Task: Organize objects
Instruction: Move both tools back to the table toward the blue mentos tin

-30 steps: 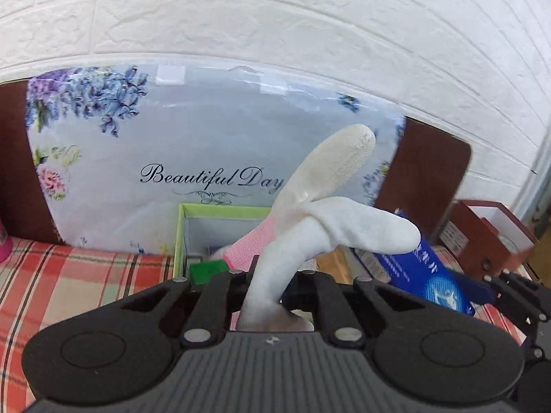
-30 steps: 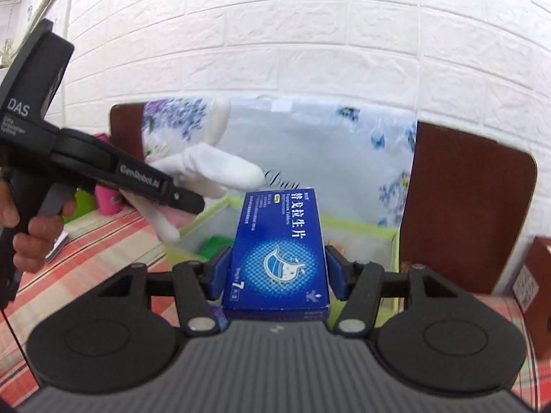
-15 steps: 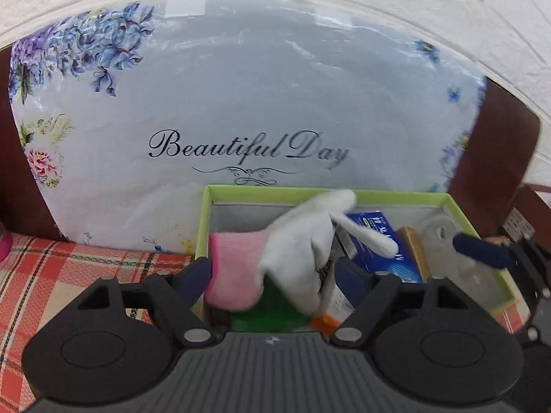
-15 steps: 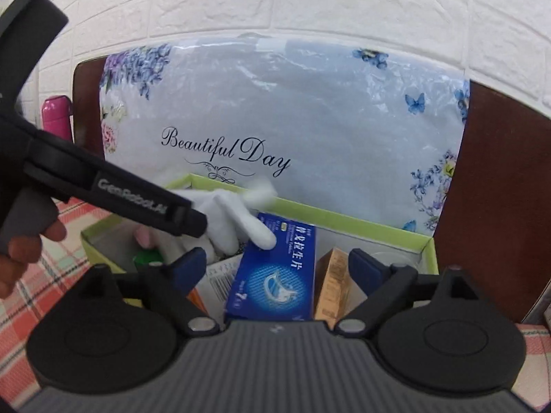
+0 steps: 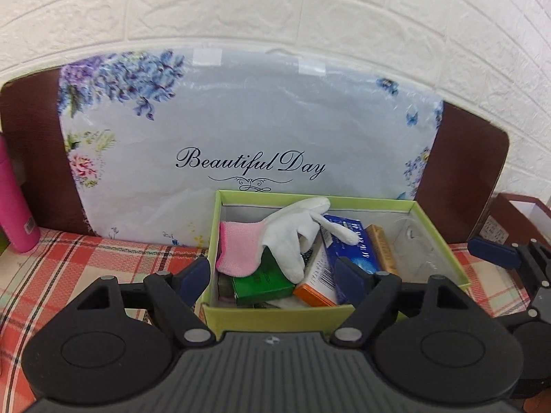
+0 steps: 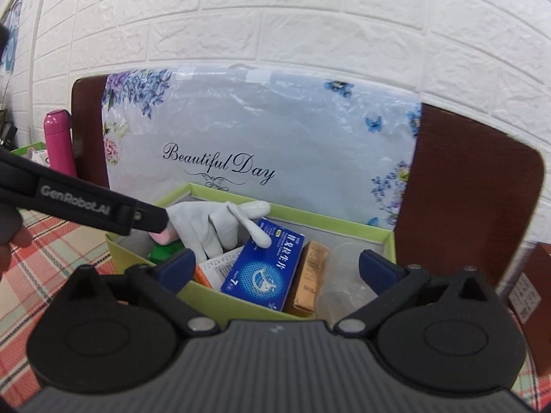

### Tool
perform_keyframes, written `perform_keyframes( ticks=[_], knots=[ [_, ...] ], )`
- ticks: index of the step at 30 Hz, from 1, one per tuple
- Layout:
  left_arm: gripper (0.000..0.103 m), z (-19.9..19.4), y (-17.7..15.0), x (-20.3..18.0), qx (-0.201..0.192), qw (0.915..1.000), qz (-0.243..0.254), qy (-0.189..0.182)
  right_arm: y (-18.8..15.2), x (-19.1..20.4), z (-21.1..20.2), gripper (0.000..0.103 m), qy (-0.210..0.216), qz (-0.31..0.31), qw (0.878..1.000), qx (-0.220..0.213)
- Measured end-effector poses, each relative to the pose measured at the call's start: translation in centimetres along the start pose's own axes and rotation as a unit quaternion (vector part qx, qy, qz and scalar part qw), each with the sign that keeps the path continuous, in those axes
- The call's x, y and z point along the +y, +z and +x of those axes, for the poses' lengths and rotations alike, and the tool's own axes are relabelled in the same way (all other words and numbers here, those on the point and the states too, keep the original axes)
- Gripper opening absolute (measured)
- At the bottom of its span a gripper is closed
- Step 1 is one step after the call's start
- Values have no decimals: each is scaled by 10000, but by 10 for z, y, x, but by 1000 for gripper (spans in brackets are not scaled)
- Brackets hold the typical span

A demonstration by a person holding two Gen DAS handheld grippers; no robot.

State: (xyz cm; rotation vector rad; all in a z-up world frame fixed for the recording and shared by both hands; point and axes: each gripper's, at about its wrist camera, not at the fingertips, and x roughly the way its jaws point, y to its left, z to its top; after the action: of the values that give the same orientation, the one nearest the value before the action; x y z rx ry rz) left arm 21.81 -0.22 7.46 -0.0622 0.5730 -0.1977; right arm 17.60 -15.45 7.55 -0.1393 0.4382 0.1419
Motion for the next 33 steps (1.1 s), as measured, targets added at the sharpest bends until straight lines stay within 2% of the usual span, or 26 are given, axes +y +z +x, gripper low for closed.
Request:
perform_keyframes(
  ticks=[8, 17, 23, 33],
  knots=[
    [83, -51, -30, -20, -85, 9999, 86, 116, -13, 11, -51, 103, -474, 172, 9987, 66],
    [83, -72, -59, -30, 74, 9999, -70, 2, -37, 18, -81, 103, -904, 331, 9951, 225],
    [83, -71, -76, -36, 250, 9997, -63, 26, -60, 13, -89, 103, -816, 509, 9947, 376],
    [83, -42, -96, -44, 604, 9982, -52, 8, -107, -2, -91, 103, -270, 667, 9955, 616]
  ],
)
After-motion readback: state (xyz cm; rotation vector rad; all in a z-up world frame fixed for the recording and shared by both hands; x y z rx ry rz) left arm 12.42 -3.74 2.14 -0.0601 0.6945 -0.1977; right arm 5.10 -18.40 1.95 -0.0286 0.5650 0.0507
